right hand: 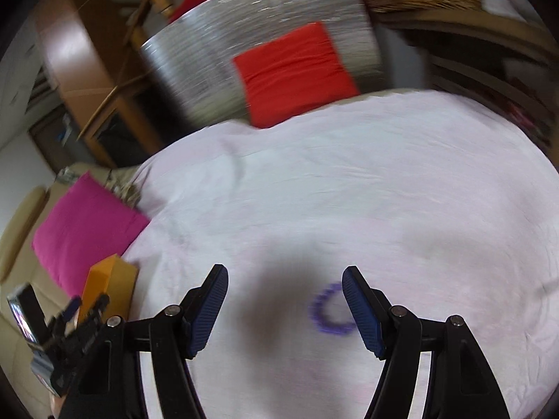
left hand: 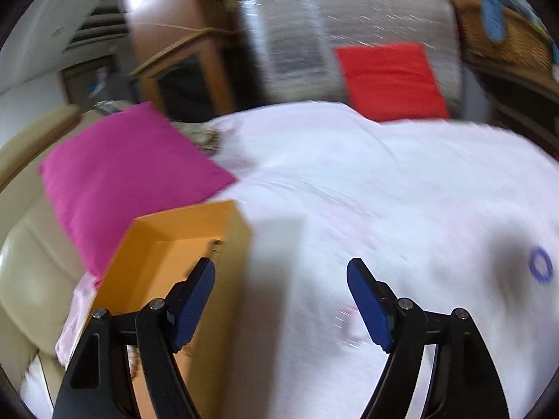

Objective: Organize jewelry
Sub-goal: 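Move the right tool to the purple bead bracelet while the left tool approaches the pink crystal bracelet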

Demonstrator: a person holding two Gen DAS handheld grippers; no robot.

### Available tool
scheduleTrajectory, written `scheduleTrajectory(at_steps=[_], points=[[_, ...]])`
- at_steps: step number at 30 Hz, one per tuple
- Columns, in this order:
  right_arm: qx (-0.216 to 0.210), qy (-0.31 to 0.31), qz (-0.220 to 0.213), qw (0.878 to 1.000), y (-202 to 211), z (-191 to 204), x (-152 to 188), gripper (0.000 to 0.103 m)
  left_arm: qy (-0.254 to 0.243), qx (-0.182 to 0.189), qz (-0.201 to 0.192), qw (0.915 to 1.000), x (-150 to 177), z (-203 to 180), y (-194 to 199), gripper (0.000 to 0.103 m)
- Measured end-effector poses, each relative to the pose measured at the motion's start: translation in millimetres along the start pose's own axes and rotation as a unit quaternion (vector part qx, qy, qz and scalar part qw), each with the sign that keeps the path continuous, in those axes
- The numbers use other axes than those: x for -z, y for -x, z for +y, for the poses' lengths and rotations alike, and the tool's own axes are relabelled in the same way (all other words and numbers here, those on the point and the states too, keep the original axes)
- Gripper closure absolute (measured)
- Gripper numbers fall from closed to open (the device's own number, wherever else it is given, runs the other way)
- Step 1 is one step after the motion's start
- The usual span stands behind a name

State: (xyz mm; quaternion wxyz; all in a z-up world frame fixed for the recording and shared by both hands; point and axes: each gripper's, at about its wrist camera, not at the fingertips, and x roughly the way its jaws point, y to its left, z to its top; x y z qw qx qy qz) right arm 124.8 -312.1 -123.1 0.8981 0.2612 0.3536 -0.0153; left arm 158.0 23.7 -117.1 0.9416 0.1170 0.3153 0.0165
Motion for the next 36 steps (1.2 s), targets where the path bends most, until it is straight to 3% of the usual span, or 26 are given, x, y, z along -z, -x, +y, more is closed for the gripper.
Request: scheduleTrajectory(at_steps=[3,9,11,12,15,20,25,29,32,36], points=[[-0.004,-0.044,0.013,0.999,-6.1,-27.1,2.9,0.031,-0.014,0.033,0.025,0.999,5.3,-11.1,-6.5,0.025],[-0.02,-0.092,0.064,0.993,-34.8,-51.3,7.1,0.035,0.013,0.07,0.085,0.9939,13.4,-3.5,-29.2,0.025],[-0.012,-0.085,0.08,0.993,-44.1,-51.9,9.6,0.059,0.021,0.088,0.102,0.9907,16.0,-0.8,-34.8,0.025],[-0.004,-0.08,0.089,0.993,-48.4,-52.7,10.4,0.063,0.027,0.096,0.11,0.9889,17.2,0.7,-37.6,0.025],[0.009,-0.076,0.105,0.992,-60.8,-50.8,14.0,0.065,0.028,0.1,0.117,0.9877,19.7,2.0,-40.8,0.025],[0.067,-0.025,0.124,0.99,-81.3,-39.7,17.6,0.065,0.036,0.129,0.131,0.9822,22.9,7.3,-46.2,0.025],[0.149,0.078,0.105,0.98,-87.6,-15.2,27.7,0.092,0.037,0.149,0.141,0.9779,28.9,11.4,-49.3,0.025],[0.143,0.093,0.074,0.982,-76.1,-3.2,29.8,0.092,0.05,0.172,0.155,0.9716,30.2,10.6,-55.2,0.025],[0.113,0.079,0.061,0.988,-65.9,-0.3,28.6,0.092,0.05,0.185,0.164,0.9677,29.7,3.5,-59.0,0.025],[0.092,0.067,0.066,0.991,-66.3,2.0,28.5,0.092,0.055,0.173,0.172,0.9683,29.6,0.2,-67.8,0.025]])
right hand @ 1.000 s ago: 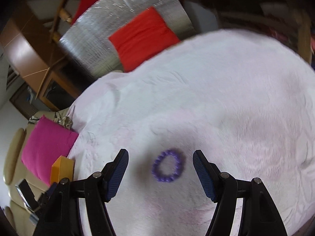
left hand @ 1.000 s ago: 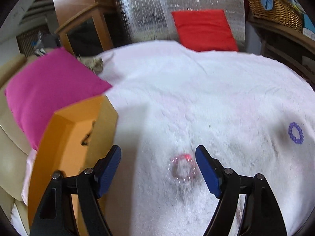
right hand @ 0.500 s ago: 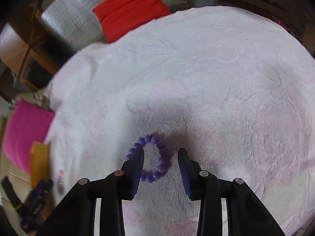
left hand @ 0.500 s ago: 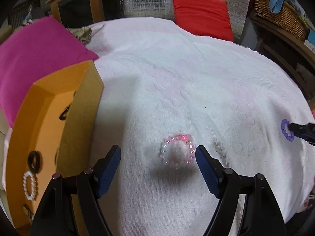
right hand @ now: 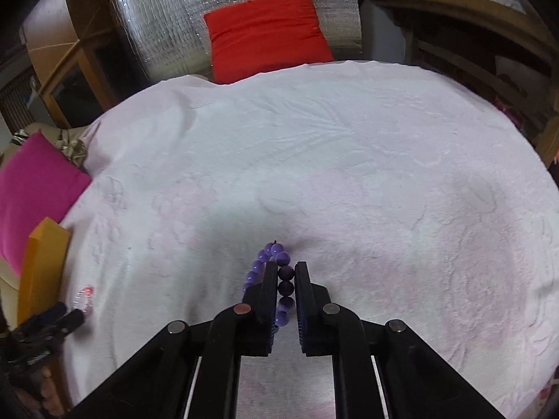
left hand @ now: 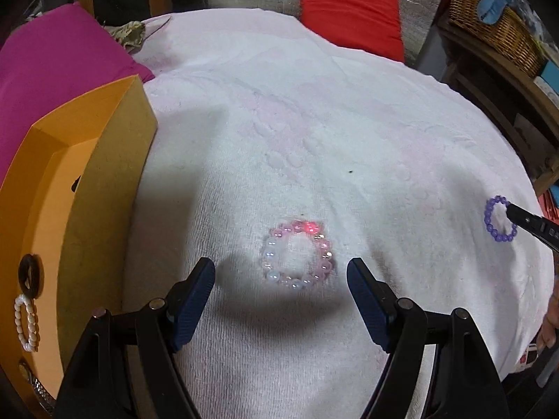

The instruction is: Organize jewelry

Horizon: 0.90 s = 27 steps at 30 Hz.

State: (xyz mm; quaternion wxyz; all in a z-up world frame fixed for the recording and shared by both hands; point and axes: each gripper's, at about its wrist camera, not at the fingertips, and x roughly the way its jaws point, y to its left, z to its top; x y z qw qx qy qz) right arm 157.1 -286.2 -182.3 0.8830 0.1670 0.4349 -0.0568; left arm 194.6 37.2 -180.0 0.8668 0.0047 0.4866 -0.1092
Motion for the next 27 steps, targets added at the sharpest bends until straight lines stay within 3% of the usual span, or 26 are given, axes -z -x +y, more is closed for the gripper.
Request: scheduleTrajectory(at_steps=[9,12,15,17,18,22,24,25,27], points=[[-0.003,-0.032,0.07,0.997,-19.9,-15.4,0.5,0.091,-0.024,-0.027,-0.001,0.9993,2.8,-18.6,-6.8,0.025],[-0.009,-0.036,0.08,0.996,-18.6,-17.6,-0.7,0.087,-0.05,-0.052,-0.01,0.9973,1.6,-30.1,-7.1,0.025],[-0.032,-0.058,0.08,0.995,-9.2,-26.0,-1.3,0.07,-0.073,-0.067,-0.018,0.9949,1.2,-39.0,-5.2,0.025],[-0.036,-0.067,0.071,0.995,-1.8,-31.1,-1.5,0.047,-0.077,-0.071,-0.019,0.9943,0.7,-42.6,-6.2,0.025],[-0.036,-0.07,0.062,0.995,2.7,-32.2,-1.8,0.046,-0.078,-0.071,-0.019,0.9942,1.9,-42.2,-6.0,0.025],[-0.04,-0.061,0.044,0.996,6.5,-26.6,-2.7,0.046,-0.076,-0.074,-0.016,0.9942,1.2,-42.1,-6.8,0.025],[-0.033,-0.055,0.038,0.997,7.1,-23.3,-1.8,0.054,-0.075,-0.075,-0.016,0.9943,2.7,-39.2,-6.8,0.025],[-0.029,-0.051,0.041,0.997,5.6,-21.4,-1.4,0.063,-0.074,-0.075,-0.014,0.9944,3.8,-39.4,-7.2,0.025],[-0.019,-0.049,0.053,0.997,-4.0,-18.7,-0.9,0.065,-0.073,-0.075,-0.013,0.9944,3.9,-41.1,-8.5,0.025]])
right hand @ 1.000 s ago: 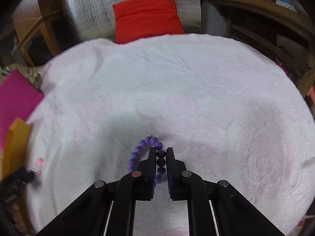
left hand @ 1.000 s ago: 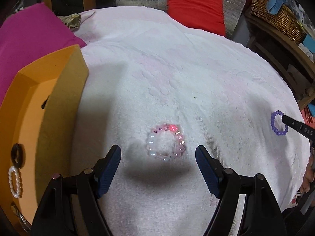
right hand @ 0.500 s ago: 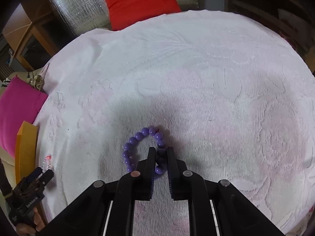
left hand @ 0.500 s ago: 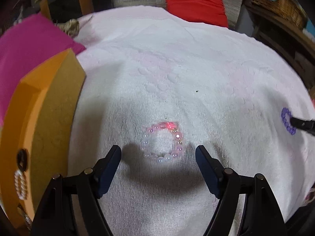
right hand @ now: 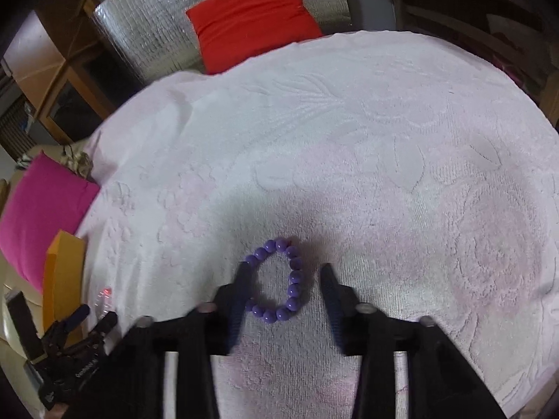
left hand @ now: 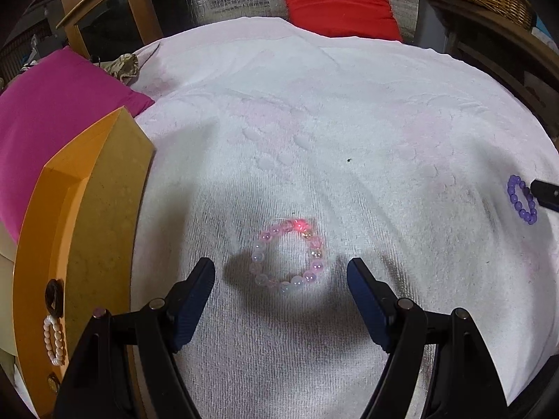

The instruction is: Organize jewelry

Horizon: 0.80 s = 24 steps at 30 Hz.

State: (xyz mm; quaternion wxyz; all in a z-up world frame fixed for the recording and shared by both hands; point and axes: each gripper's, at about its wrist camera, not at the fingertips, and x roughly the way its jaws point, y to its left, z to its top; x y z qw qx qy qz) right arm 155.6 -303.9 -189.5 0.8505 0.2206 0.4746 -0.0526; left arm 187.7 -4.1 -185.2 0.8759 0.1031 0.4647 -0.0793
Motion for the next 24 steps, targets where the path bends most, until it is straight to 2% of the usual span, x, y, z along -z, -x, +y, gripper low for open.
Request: scheduleTrajectory(at_steps=[3,11,24], points=[[0.012,-0.006,0.015,1.0,-8.9,-2.6,1.5,0.065,0.001,0.001,0.003,1.0,-0.1,1.1,-2.8,0.025],[0.033,0.018,0.003,0.999,-8.8,8.2,5.6,0.066,0.016,0.011,0.009,0.9998,-1.1,5.8,-9.5,0.024],[0.039,0.032,-0.004,0.999,-9.0,10.7,9.7,0.066,0.024,0.02,0.005,0.9995,-0.9,11.5,-12.6,0.023]])
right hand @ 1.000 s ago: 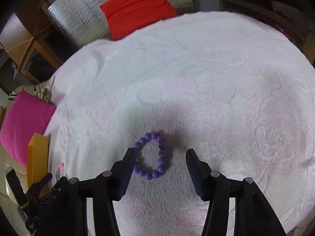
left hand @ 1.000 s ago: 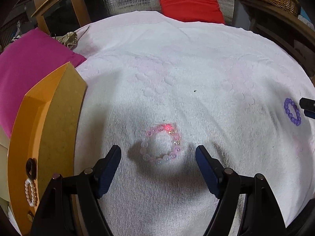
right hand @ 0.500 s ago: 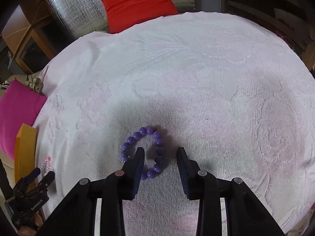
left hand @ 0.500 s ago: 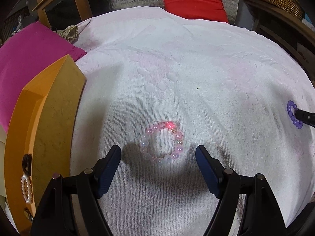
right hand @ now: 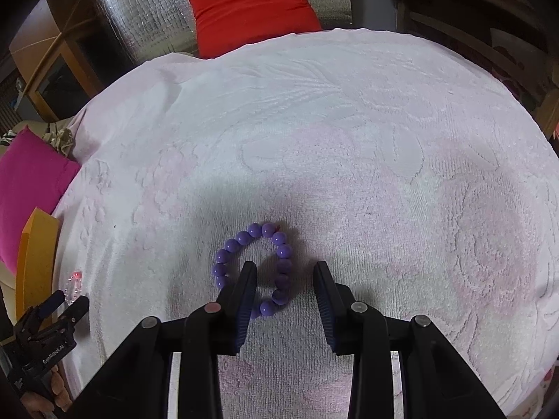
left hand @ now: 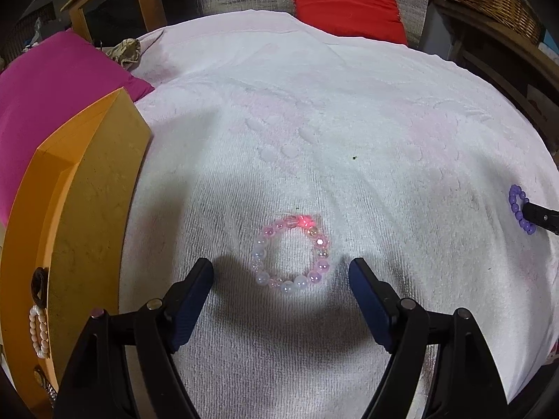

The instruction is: Organize jewelry

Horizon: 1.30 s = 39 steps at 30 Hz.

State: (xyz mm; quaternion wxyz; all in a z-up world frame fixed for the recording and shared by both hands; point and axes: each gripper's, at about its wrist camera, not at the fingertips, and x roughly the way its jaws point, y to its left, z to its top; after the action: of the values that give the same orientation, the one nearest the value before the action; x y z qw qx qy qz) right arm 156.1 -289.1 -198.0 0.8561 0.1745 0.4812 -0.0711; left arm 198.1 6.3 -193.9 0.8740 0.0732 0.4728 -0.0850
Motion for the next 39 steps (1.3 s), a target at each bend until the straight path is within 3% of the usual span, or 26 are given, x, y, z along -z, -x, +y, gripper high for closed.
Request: scheduleTrajectory(at_steps=[12,16,19,27,32,35,36,38,39], points=[[0.001,-0.005,0.0,1.0,-0.5,-0.1,-0.4,0.065,-0.002,0.004,-0.008,1.0,2.5,-0.1,0.7,0.025],[-0.005,-0.008,0.003,1.0,-0.7,-1.7,-1.5,0.063,-0.007,0.023,-0.014,0.9996,1.3,3.5,6.4,0.058],[-0.024,-0.016,0.007,1.0,-0.9,-4.2,-2.6,0.052,-0.002,0.043,-0.012,0.999,0.5,11.4,6.7,0.067],[-0.035,-0.018,0.016,0.999,-0.7,-6.6,-4.9,0.046,-0.007,0.084,-0.011,0.9964,3.5,24.2,7.7,0.066],[-0.053,-0.022,0.02,0.998,-0.3,-10.9,-4.5,0.046,-0.017,0.082,-0.011,0.9964,3.2,13.6,6.5,0.05],[-0.069,-0.028,0.024,0.997,0.8,-16.0,-3.9,0.046,-0.019,0.072,-0.012,0.9971,0.4,6.8,4.6,0.05],[-0.073,-0.03,0.025,0.997,0.9,-17.3,-3.6,0.046,-0.016,0.074,-0.013,0.997,-0.8,6.6,3.8,0.054],[-0.083,-0.035,0.028,0.996,1.1,-20.1,-3.5,0.046,-0.013,0.079,-0.015,0.9966,-1.9,5.9,3.9,0.076],[-0.088,-0.038,0.03,0.995,1.2,-21.9,-3.3,0.046,-0.012,0.08,-0.016,0.9966,-2.9,6.5,3.2,0.078]])
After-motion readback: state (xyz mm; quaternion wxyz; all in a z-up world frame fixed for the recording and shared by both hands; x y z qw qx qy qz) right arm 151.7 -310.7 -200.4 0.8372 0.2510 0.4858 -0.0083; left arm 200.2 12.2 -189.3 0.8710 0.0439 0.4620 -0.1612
